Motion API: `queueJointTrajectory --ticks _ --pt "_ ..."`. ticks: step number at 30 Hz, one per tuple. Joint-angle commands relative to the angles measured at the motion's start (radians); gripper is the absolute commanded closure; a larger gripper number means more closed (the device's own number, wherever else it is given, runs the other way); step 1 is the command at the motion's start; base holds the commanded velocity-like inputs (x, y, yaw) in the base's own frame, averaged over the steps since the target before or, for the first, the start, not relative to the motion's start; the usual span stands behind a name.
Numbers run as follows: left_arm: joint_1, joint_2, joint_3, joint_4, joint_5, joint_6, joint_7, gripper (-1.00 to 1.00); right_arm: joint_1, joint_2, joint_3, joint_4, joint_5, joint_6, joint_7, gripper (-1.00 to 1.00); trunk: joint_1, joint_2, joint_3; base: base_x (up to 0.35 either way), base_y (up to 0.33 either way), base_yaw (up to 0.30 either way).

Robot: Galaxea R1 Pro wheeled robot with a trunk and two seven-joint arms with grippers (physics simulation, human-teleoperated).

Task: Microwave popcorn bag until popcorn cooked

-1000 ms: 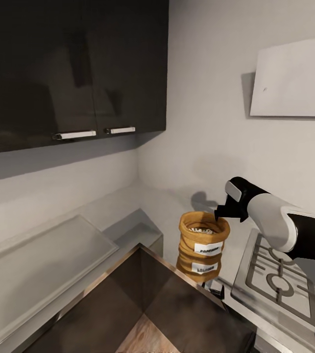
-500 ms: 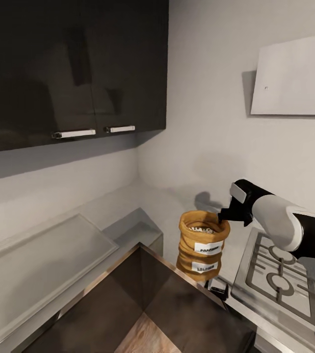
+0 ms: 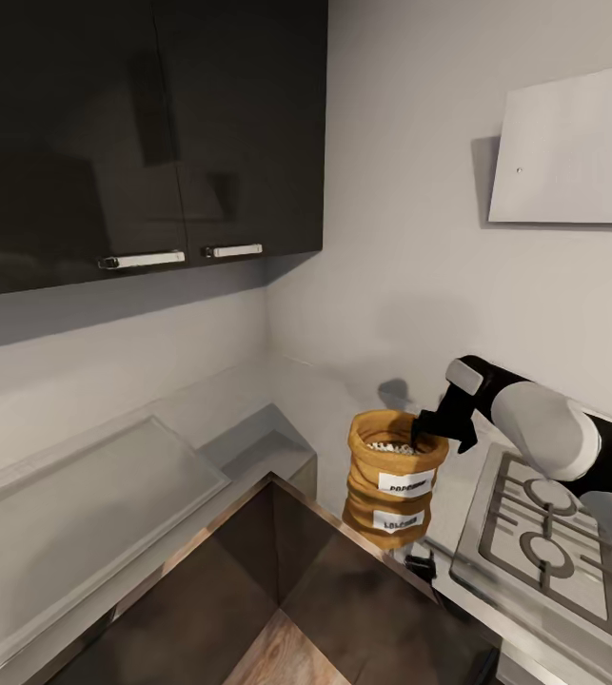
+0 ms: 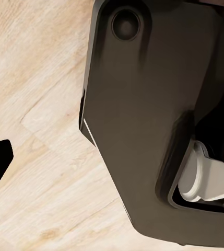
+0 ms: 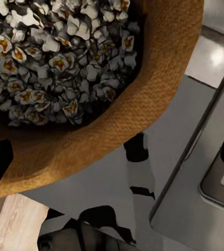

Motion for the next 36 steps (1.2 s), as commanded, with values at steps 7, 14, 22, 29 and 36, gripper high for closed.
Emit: queueJointTrajectory --ticks 7,14,22,29,36 --pt "0.0 -0.001 0.005 0.0 0.001 0.002 0.0 -1.0 -0.001 -0.032 -0.009 0.002 -0.001 -0.001 -0.01 -1.0 0.001 -0.001 -0.001 0.176 0.0 0.0" --pt "0.0 0.0 0.005 0.0 0.001 0.002 0.0 -1.0 -0.001 -0.039 -0.008 0.008 0.0 -0.001 -0.046 -1.0 0.001 -0.001 -0.001 0.009 0.0 0.0" --pt "0.0 0.0 0.005 0.0 0.001 0.002 0.0 -1.0 -0.001 -0.04 -0.01 0.012 0.0 -0.002 -0.122 -1.0 0.001 -0.001 -0.001 0.0 0.0 0.0" --pt "0.0 -0.001 0.004 0.0 0.001 0.002 0.0 -1.0 -0.001 -0.04 -0.011 0.012 -0.002 -0.002 -0.123 -1.0 0.001 -0.001 -0.004 0.0 0.0 0.0" --pt "0.0 -0.001 0.005 0.0 0.001 0.001 0.0 -1.0 -0.001 -0.04 -0.012 0.012 -0.002 -0.002 -0.123 -1.0 0.001 -0.001 -0.009 0.089 0.0 0.0"
